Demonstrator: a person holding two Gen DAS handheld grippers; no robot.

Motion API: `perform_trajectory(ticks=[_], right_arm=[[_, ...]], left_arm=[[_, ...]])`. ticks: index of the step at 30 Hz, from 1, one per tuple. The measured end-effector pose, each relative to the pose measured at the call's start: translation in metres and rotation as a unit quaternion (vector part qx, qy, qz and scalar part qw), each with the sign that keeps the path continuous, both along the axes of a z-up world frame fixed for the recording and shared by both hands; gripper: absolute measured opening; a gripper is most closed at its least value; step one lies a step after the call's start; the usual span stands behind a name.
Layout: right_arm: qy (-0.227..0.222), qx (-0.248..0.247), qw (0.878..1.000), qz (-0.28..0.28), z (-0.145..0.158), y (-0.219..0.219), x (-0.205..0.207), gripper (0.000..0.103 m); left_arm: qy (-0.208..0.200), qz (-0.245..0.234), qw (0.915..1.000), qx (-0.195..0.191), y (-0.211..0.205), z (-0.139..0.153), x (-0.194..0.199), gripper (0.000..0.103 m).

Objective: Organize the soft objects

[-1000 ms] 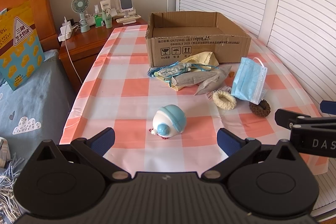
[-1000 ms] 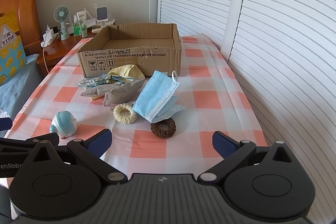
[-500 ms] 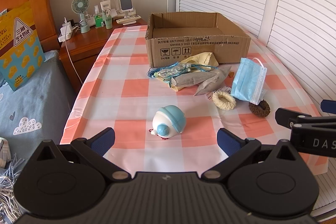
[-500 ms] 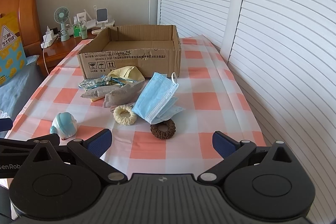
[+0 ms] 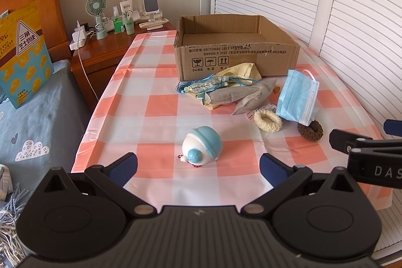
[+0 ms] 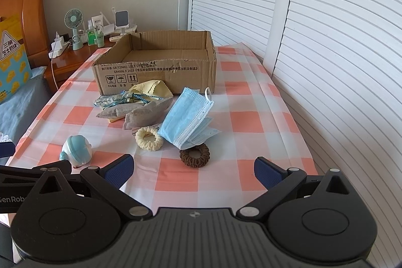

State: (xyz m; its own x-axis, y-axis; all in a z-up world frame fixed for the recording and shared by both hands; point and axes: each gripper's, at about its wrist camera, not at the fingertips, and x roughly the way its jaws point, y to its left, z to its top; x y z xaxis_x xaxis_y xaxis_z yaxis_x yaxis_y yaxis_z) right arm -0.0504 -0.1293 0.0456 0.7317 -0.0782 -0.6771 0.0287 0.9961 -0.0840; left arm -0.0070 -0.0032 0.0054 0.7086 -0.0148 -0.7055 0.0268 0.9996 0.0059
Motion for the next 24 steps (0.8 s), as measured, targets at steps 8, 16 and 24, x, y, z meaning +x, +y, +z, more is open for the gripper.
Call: perform_trajectory(ticks=[8,16,24], right_arm=[[0.000,-0.001,1.000,0.001,0.000,0.000,0.000,0.103],[-0.001,0.002,1.000,0.010,0.000,-0.002,0.004,0.103],[-0.008,0.004,1.000,0.029,-0.004,-0.004,0.010,0.103]], left_arm=[[0.001,-0.003,1.0000,-0.001,-0.001,0.003,0.001,0.102],[-0.006,-0.020,0.9998,0.006,-0.002,0.002,0.008,0.102],[-0.016,-0.062,0.9980,0.006,0.003,-0.006,0.016,0.103]])
